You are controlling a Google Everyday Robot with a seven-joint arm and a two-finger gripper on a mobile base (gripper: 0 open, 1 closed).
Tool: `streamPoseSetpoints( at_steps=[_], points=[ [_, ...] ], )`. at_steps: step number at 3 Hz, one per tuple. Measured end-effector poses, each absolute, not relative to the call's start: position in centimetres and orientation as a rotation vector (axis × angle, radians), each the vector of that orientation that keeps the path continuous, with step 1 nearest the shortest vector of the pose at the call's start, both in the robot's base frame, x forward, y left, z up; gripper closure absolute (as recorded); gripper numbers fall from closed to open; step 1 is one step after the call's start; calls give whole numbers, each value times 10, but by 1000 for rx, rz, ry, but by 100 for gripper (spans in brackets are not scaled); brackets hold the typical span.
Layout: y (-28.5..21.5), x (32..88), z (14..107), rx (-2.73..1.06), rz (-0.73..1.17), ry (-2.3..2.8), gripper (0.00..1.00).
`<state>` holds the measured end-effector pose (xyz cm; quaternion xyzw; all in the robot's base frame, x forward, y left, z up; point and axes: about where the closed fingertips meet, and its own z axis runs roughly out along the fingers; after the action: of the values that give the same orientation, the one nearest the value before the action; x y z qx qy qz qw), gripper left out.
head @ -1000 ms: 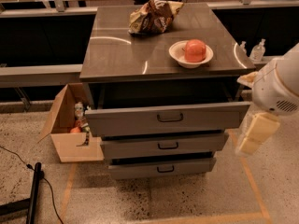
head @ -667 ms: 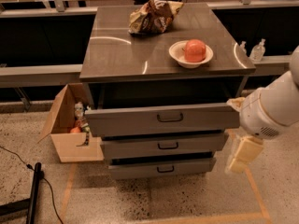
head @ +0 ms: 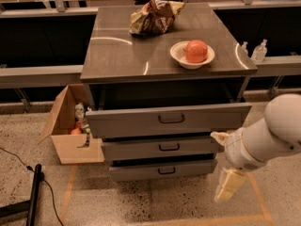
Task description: Open bottom drawer
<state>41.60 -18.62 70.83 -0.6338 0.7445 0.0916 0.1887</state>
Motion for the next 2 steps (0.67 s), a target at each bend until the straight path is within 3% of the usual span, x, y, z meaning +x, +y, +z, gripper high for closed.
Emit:
streamPoseSetpoints(
  at_steps=[1, 2],
  points=[
    [-166, 413, 637, -1914, 320, 1987, 0],
    [-166, 413, 637, -1914, 320, 1987, 0]
  ],
)
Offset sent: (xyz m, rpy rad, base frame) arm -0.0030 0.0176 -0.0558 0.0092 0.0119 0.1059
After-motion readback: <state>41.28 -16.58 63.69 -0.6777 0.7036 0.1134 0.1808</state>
